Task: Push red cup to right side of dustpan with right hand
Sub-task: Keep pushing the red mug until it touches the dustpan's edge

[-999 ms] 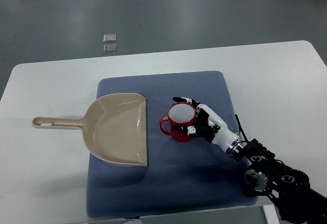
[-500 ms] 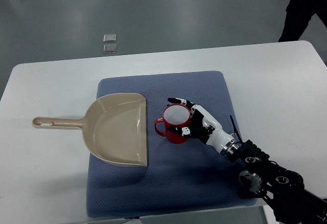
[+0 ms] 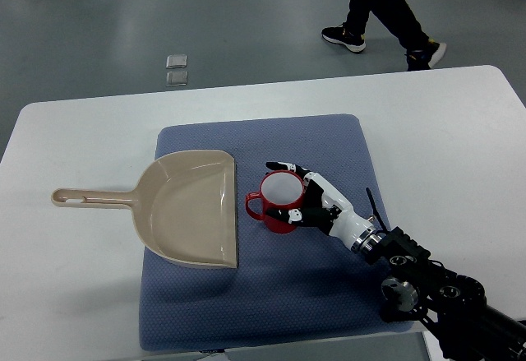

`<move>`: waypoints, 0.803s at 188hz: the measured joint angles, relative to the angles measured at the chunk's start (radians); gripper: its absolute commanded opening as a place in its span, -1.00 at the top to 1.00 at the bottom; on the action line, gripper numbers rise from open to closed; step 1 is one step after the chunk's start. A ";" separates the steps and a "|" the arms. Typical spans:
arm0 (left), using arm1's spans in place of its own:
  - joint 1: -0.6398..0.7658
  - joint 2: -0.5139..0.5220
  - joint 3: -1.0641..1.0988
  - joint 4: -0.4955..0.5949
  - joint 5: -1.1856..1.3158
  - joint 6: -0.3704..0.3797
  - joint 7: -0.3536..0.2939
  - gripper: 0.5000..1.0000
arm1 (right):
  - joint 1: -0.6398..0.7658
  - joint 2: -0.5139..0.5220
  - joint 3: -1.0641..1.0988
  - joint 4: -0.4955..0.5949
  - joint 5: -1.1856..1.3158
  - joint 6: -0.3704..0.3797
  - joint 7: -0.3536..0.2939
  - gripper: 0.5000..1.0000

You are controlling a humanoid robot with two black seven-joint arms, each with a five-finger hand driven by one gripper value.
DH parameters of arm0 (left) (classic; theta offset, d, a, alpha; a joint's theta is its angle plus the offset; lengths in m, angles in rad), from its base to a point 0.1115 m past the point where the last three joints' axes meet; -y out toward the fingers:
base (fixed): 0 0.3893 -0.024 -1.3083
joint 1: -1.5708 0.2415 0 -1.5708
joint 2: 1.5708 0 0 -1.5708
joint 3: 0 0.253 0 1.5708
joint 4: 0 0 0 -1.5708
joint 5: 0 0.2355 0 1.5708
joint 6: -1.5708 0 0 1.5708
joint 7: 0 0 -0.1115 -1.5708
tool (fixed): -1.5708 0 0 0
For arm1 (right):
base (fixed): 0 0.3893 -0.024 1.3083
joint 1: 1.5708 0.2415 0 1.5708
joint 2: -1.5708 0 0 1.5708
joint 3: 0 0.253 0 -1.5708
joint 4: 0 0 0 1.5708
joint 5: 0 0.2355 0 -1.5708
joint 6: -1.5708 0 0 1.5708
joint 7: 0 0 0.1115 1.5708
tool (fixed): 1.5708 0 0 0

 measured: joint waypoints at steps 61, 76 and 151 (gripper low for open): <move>0.000 0.000 0.000 0.000 0.000 0.000 0.000 -1.00 | 0.002 0.000 -0.013 0.000 0.000 -0.011 0.000 -0.72; 0.000 0.000 0.000 0.000 0.000 0.000 0.000 -1.00 | 0.003 0.000 -0.018 0.000 0.000 -0.013 0.000 -0.72; 0.000 0.000 0.000 0.000 0.000 0.000 0.000 -1.00 | 0.003 0.000 -0.036 0.000 0.000 -0.015 0.000 -0.72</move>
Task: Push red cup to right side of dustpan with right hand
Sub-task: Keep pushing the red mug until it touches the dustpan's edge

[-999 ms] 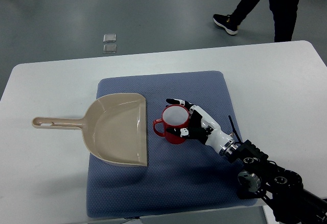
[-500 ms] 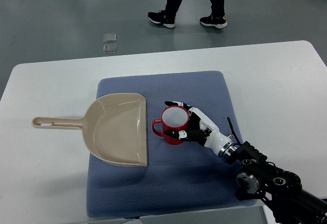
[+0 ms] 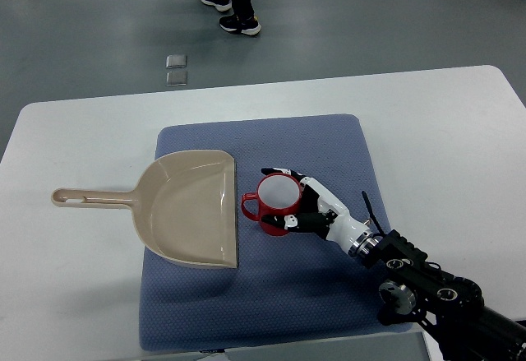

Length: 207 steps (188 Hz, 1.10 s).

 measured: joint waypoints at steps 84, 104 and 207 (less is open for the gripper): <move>0.000 0.000 0.000 0.000 0.000 0.000 0.000 -1.00 | 0.005 0.000 -0.027 0.002 0.000 -0.016 0.000 -0.72; 0.000 0.000 0.000 0.000 0.000 0.000 0.000 -1.00 | 0.006 0.000 -0.034 0.006 0.001 -0.016 0.000 -0.72; 0.000 0.000 0.000 0.000 0.000 0.000 0.000 -1.00 | 0.020 0.000 -0.056 0.033 0.004 -0.016 0.000 -0.72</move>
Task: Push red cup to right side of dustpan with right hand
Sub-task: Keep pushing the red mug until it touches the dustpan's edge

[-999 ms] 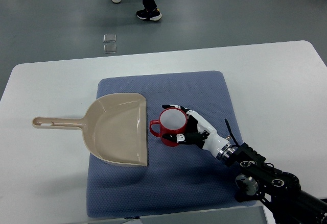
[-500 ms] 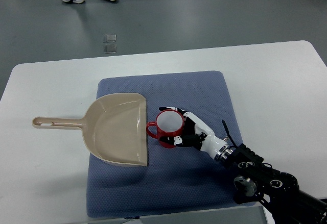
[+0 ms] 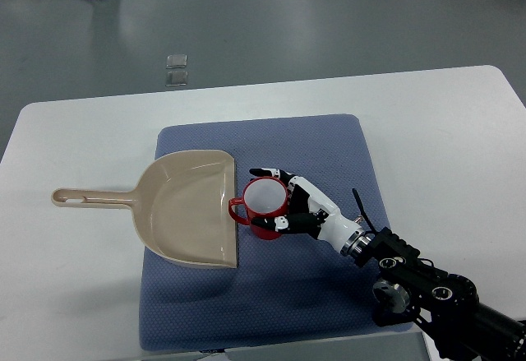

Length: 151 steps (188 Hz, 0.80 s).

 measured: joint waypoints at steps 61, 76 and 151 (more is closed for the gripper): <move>0.000 0.000 0.000 0.000 0.000 0.000 0.000 -1.00 | 0.000 0.000 -0.029 0.011 0.001 -0.016 0.000 -0.72; 0.000 0.000 0.000 0.000 0.000 0.000 0.000 -1.00 | 0.000 0.000 -0.032 0.015 0.001 -0.017 0.000 -0.72; 0.000 0.000 -0.001 0.000 0.000 0.000 0.000 -1.00 | 0.008 0.000 -0.062 0.036 0.002 -0.045 0.000 -0.72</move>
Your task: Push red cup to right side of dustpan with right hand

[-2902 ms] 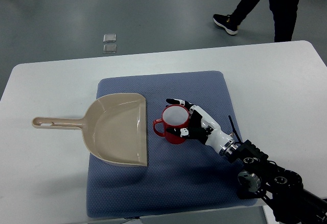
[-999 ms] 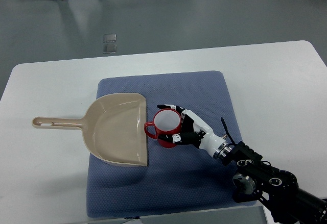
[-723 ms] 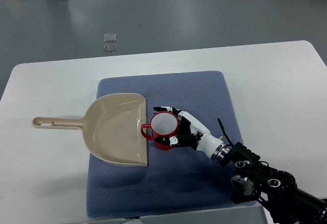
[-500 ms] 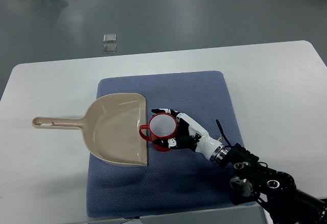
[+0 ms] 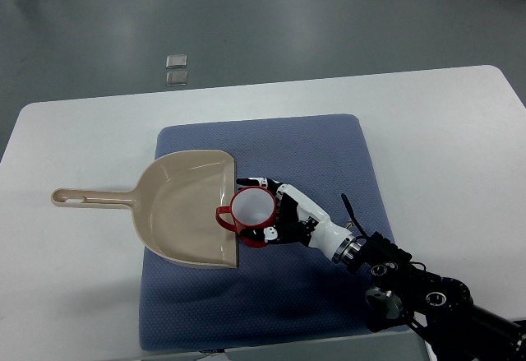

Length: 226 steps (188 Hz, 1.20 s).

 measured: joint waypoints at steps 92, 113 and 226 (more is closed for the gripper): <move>0.000 0.000 0.001 0.000 0.000 0.000 0.000 -1.00 | 0.004 0.000 -0.009 0.000 -0.004 0.000 0.000 -0.72; 0.000 0.000 0.001 0.000 0.000 0.000 0.000 -1.00 | 0.003 0.000 -0.010 0.000 -0.004 0.000 0.000 -0.72; 0.000 0.000 0.000 0.000 0.000 0.000 0.000 -1.00 | 0.003 0.000 -0.010 0.000 -0.004 0.008 0.000 -0.72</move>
